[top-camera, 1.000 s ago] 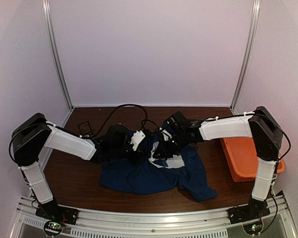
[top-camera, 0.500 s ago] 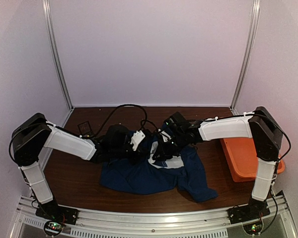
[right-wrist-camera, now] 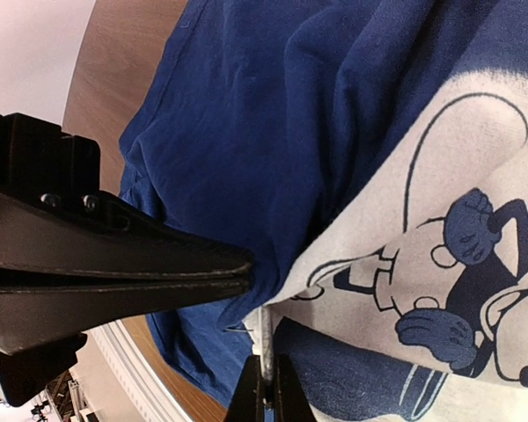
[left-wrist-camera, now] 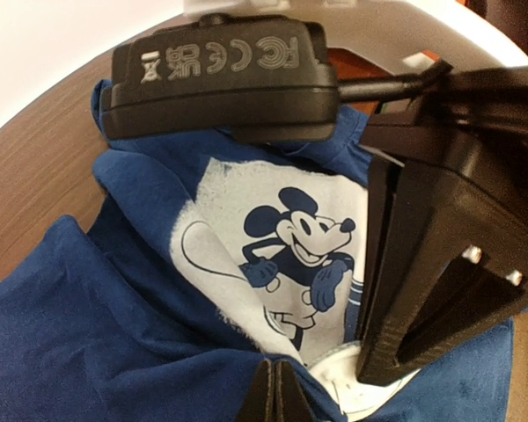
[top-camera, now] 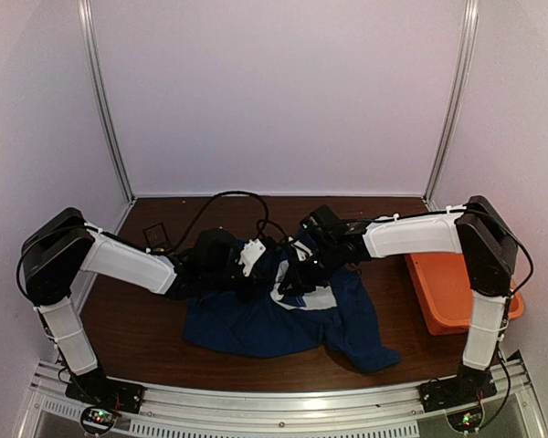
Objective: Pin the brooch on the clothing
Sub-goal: Cross the brooch on the flattened clothing.
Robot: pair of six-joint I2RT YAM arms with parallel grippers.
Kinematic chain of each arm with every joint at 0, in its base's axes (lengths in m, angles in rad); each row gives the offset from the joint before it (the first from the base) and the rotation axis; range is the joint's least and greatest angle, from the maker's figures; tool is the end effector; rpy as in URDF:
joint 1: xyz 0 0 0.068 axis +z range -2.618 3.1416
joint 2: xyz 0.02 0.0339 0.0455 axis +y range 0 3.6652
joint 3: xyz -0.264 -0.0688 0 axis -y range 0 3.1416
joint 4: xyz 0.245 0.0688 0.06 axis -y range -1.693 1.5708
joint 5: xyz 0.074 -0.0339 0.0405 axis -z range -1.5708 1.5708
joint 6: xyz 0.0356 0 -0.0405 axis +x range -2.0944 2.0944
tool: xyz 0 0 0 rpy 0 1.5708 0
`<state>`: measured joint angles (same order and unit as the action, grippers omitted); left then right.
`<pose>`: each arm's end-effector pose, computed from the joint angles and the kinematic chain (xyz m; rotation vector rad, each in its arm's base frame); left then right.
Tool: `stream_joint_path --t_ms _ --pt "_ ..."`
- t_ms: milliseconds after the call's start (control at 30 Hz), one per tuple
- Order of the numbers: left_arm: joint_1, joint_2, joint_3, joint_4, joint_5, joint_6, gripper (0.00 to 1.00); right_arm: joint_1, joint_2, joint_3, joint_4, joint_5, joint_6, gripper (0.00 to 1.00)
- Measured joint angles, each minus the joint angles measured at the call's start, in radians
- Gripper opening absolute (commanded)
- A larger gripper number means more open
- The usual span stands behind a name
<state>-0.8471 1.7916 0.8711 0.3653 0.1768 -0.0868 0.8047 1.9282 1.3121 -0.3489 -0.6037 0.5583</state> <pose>0.2380 -0.2788 0.1549 0.9188 2.0065 -0.7266 0.2668 0.3064 0.1833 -0.6119 2.7337 1.2231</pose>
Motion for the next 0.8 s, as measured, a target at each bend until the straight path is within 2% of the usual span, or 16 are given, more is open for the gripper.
stream_joint_path --t_ms 800 --pt "0.017 -0.009 -0.021 0.014 0.025 -0.013 0.0 0.036 0.069 0.105 -0.07 -0.032 -0.016 0.0"
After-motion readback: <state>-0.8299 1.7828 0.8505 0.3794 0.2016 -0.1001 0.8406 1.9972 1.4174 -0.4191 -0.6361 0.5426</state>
